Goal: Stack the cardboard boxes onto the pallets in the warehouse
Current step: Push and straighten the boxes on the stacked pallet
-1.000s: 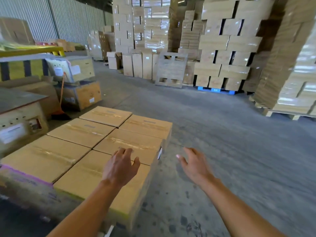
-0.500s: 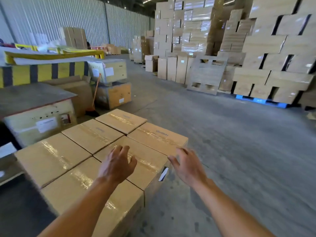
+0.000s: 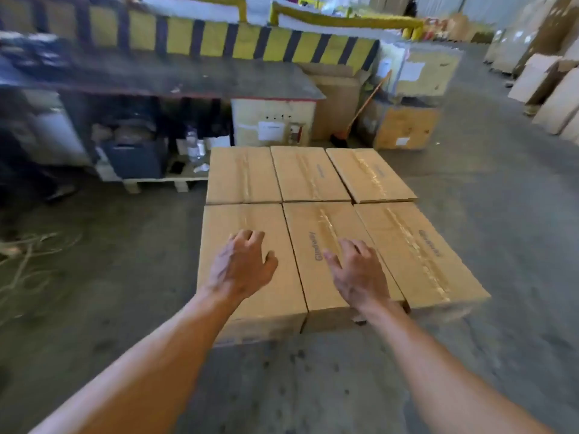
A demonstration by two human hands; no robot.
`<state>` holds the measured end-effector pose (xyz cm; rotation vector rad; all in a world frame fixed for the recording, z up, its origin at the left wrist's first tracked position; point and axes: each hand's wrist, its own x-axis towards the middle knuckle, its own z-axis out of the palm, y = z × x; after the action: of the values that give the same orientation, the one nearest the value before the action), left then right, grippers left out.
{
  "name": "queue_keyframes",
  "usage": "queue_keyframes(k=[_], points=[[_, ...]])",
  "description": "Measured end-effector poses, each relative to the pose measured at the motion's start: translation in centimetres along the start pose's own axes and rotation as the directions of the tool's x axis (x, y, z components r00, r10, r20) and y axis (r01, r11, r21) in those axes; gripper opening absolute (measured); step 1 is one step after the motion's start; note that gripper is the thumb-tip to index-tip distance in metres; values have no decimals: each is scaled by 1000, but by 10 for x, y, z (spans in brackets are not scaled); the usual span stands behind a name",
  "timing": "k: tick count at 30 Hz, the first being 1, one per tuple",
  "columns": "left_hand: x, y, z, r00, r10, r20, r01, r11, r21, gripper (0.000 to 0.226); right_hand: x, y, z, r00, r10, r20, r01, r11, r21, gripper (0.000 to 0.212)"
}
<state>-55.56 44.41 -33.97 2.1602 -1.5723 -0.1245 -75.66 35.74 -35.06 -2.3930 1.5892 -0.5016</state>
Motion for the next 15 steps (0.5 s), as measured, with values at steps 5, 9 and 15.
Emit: queue_keyframes(k=[5,9,15], points=[[-94,-3,62,970,-243,22,242,969,57,50,-22,13,58,981,-175,79,170,983,70,50],[-168,-13,145,963,-265,38,263,963,63,45,-45,29,112,962,-256,95,244,962,120,46],[-226,-55,300,981,-140,135,123,984,127,35,-65,33,214,915,-386,-117,403,891,211,55]])
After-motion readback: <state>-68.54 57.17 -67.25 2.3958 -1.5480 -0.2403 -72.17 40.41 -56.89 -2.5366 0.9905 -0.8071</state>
